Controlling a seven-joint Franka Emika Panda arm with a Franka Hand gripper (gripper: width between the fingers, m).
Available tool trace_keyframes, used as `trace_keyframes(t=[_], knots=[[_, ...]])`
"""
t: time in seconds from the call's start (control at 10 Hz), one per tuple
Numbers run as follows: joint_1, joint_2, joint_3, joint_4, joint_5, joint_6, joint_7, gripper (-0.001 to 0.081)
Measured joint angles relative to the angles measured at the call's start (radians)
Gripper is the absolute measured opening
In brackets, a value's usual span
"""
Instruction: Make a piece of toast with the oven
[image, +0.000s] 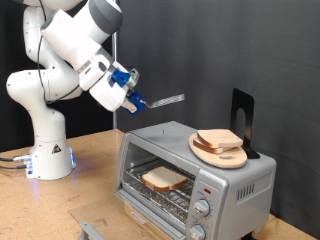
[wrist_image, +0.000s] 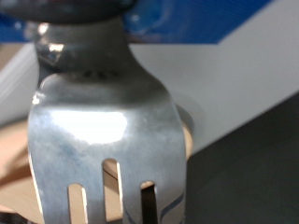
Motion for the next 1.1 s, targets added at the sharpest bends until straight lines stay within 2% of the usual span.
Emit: trace_keyframes(t=[0.3, 0.5, 0.8, 1.1], knots=[[0.039, -0.007, 0.066, 0.007, 0.017, 0.011, 0.006, 0.0395], [0.049, -0.008, 0.114, 0.001, 0.026, 0.044, 0.014, 0.0395], [0.051, 0.009, 0.196, -0.026, 0.046, 0.152, 0.031, 0.0395], [0.054, 0.058, 0.270, -0.041, 0.089, 0.237, 0.025, 0.0395]])
